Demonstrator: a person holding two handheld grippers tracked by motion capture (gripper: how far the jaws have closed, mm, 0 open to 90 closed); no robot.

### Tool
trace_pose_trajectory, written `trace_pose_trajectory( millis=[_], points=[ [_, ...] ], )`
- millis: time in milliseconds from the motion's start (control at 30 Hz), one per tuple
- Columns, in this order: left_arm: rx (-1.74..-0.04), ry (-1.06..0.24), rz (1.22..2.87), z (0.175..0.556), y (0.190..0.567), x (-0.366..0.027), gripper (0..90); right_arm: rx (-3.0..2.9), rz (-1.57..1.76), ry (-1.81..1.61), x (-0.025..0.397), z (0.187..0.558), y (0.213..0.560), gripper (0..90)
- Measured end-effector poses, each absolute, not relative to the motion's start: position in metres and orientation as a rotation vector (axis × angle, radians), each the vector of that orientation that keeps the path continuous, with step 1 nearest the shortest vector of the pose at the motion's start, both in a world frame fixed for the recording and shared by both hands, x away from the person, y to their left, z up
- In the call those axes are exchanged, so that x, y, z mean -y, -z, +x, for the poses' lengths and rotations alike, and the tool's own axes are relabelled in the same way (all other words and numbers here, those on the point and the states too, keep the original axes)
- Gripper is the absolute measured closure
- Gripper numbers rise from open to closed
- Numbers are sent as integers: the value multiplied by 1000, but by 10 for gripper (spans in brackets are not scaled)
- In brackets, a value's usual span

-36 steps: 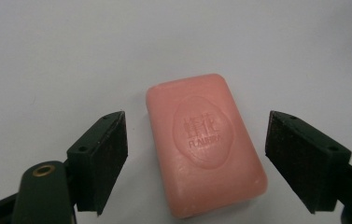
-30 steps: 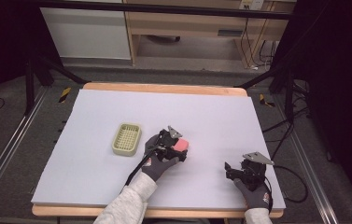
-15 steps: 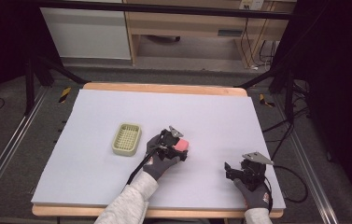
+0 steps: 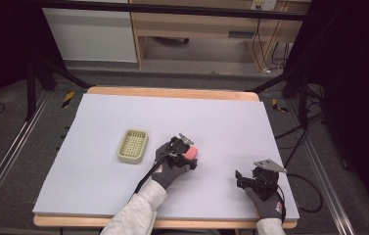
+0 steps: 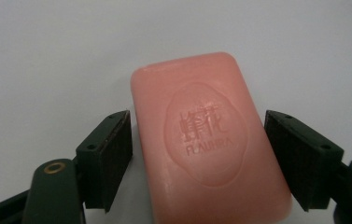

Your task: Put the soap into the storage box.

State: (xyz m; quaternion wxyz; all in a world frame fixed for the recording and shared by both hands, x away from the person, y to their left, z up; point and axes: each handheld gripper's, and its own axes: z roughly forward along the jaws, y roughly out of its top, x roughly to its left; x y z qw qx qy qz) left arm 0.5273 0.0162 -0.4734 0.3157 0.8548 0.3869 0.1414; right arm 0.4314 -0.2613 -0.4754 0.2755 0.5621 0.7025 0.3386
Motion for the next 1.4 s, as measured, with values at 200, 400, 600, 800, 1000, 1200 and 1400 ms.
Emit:
trace_pose_trajectory(
  millis=[200,400,600,800,1000,1200,1400],
  points=[
    [-1015,-388,2260,527,474,-16,279,-1887,1513,-910,261,431,475,92],
    [-1026,-399,2262,526,473,-16,331,-1884,1517,-910,261,431,475,93],
    [-1040,-404,2255,526,472,-17,368,-1887,1514,-908,262,432,475,93],
    [-1037,-400,2259,525,471,-17,370,-1886,1514,-907,262,432,476,93],
    [-1030,-392,2262,523,467,-21,370,-1884,1515,-908,262,432,475,93],
    [-1019,-389,2252,519,461,-25,370,-1883,1517,-907,262,431,475,93],
    [-992,-388,2243,512,451,-35,370,-1883,1517,-906,262,431,475,93]
  ],
)
